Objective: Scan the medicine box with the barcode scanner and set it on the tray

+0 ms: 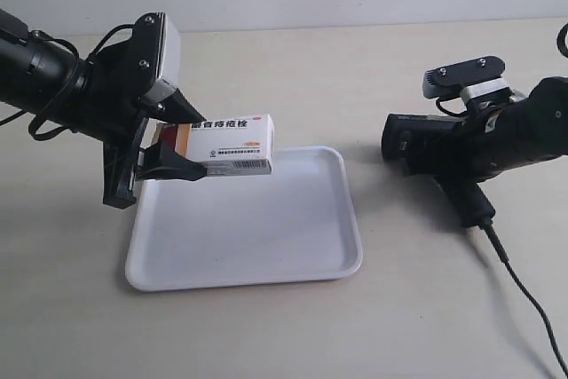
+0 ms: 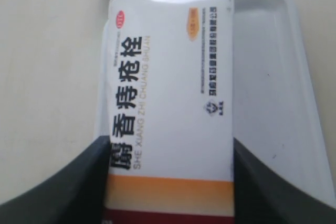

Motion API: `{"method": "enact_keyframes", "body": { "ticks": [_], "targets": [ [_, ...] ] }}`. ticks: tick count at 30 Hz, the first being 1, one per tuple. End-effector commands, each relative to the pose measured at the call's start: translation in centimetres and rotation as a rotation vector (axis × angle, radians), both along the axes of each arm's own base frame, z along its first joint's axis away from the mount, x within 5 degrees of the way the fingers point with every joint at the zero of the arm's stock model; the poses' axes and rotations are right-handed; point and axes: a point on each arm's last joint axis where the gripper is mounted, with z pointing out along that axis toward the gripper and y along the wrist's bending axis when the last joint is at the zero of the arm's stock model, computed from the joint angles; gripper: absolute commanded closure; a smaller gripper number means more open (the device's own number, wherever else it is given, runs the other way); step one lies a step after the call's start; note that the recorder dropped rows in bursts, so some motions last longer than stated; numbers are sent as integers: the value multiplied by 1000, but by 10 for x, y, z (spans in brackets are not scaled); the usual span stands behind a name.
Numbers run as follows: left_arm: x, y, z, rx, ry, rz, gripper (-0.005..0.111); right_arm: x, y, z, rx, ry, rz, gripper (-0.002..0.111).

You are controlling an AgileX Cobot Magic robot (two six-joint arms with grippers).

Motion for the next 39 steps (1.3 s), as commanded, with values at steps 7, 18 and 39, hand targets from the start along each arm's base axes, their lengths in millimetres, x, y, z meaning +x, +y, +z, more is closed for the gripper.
{"method": "enact_keyframes", "body": {
  "ticks": [7,18,39],
  "targets": [
    [3,-1,-8,-3,20,24,104,-44,9,67,-4,-79,154,108],
    [0,-1,-8,-2,40,9,104,-41,4,65,-79,-68,151,108],
    [11,-5,-21,-1,68,14,105,-38,4,80,-101,-48,127,108]
  ]
}}
